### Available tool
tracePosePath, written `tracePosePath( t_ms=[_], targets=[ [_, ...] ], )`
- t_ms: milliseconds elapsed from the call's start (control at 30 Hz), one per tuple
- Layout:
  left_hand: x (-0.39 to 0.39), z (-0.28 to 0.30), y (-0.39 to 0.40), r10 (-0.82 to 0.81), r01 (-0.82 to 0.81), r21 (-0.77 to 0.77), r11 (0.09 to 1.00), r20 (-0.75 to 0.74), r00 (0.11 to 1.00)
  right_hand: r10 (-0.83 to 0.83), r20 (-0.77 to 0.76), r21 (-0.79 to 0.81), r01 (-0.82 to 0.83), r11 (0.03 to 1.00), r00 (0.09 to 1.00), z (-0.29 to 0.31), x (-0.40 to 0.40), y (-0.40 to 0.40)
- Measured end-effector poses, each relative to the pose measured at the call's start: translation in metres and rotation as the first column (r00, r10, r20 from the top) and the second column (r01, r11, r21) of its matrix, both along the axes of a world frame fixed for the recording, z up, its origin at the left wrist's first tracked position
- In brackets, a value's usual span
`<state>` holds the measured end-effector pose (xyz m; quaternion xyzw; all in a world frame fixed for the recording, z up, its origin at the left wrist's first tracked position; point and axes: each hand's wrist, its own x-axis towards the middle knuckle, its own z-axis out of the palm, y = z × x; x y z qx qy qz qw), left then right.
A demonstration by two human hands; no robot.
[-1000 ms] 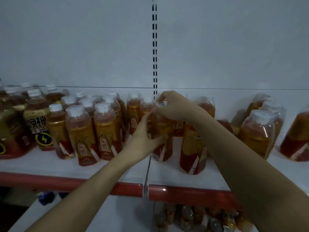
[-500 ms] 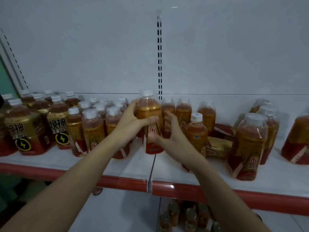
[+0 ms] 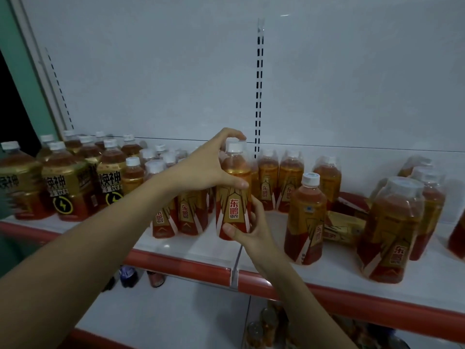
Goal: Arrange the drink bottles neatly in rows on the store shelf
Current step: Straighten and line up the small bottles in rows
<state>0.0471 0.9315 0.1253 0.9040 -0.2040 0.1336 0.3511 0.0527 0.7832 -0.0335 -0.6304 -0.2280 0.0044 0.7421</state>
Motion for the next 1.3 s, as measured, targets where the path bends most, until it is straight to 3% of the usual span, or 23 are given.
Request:
tracePosePath(
  t_ms=[167, 300, 400, 467, 600, 733, 900, 1000, 1133, 1200, 1300],
  targets=[
    [0.017, 0.011, 0.014, 0.051, -0.051, 0.000, 0.999, 0.038, 0.998, -0.067, 0.011, -0.010, 0.068, 0.998, 0.998, 0.027, 0.024, 0.015],
    [0.043, 0.023, 0.024, 0.079, -0.088, 0.176, 0.980, 0.057, 0.995, -0.501, -0.009, 0.096, 0.500, 0.861, 0.865, 0.031, 0.055, 0.020],
    [0.065, 0.023, 0.024, 0.096, -0.104, 0.248, 0.963, 0.044, 0.994, -0.390, 0.000, 0.036, 0.390, 0.920, 0.921, 0.028, 0.067, 0.029],
    [0.081, 0.019, 0.023, 0.080, -0.092, 0.314, 0.945, 0.052, 0.995, -0.319, 0.065, -0.088, 0.324, 0.942, 0.945, 0.018, 0.072, 0.038],
    [0.107, 0.007, 0.032, 0.115, -0.111, 0.434, 0.894, 0.017, 0.993, -0.383, 0.216, -0.374, 0.438, 0.817, 0.898, 0.005, 0.076, 0.053],
    [0.122, -0.002, 0.033, 0.118, -0.101, 0.501, 0.859, -0.002, 0.993, -0.451, 0.327, -0.467, 0.557, 0.686, 0.830, -0.001, 0.079, 0.064],
    [0.135, -0.002, 0.035, 0.146, -0.112, 0.669, 0.735, 0.005, 0.989, -0.425, 0.399, -0.553, 0.583, 0.595, 0.812, -0.007, 0.079, 0.066],
    [0.140, -0.002, 0.036, 0.142, -0.071, 0.681, 0.728, -0.048, 0.989, -0.451, 0.406, -0.502, 0.606, 0.617, 0.795, -0.002, 0.073, 0.055],
    [0.136, 0.011, 0.028, 0.001, 0.008, 0.555, 0.832, -0.016, 1.000, -0.656, 0.215, -0.197, 0.690, 0.697, 0.724, 0.006, 0.074, 0.034],
    [0.135, 0.016, 0.021, -0.068, 0.062, 0.508, 0.859, -0.007, 0.998, -0.678, 0.177, -0.205, 0.700, 0.684, 0.714, 0.007, 0.078, 0.027],
    [0.135, 0.012, 0.008, -0.085, 0.079, 0.567, 0.820, -0.016, 0.996, -0.595, 0.118, -0.295, 0.600, 0.744, 0.795, -0.001, 0.085, 0.026]
  ],
)
